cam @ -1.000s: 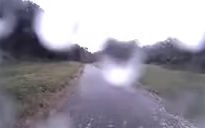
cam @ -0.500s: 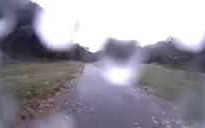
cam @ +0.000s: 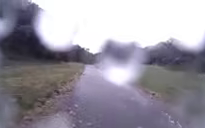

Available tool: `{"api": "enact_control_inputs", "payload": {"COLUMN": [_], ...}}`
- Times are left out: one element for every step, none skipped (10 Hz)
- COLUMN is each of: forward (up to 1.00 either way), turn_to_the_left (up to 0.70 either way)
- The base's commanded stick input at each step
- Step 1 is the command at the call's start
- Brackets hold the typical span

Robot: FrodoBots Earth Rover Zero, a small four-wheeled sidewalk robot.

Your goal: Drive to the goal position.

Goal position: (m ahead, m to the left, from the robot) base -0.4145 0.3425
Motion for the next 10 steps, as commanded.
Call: {"api": "enact_control_inputs", "payload": {"forward": [0.7, 0.7, 0.7, 0.7, 0.7, 0.7, 0.7, 0.7, 0.7, 0.7], "turn_to_the_left": [0.0, 0.0, 0.0, 0.0, 0.0, 0.0, 0.0, 0.0, 0.0, 0.03]}}
